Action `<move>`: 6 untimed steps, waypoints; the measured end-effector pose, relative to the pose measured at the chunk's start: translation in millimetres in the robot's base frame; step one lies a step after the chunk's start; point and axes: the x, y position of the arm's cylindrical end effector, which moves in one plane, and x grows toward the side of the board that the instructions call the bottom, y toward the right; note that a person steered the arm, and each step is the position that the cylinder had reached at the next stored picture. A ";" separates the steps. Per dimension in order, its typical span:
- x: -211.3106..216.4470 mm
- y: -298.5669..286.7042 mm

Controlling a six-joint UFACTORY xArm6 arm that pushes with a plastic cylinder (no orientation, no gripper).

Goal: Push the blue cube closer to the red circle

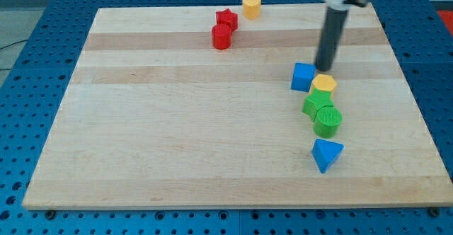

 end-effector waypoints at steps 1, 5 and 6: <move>25.6 -0.1; 41.9 -68.2; 41.2 -111.5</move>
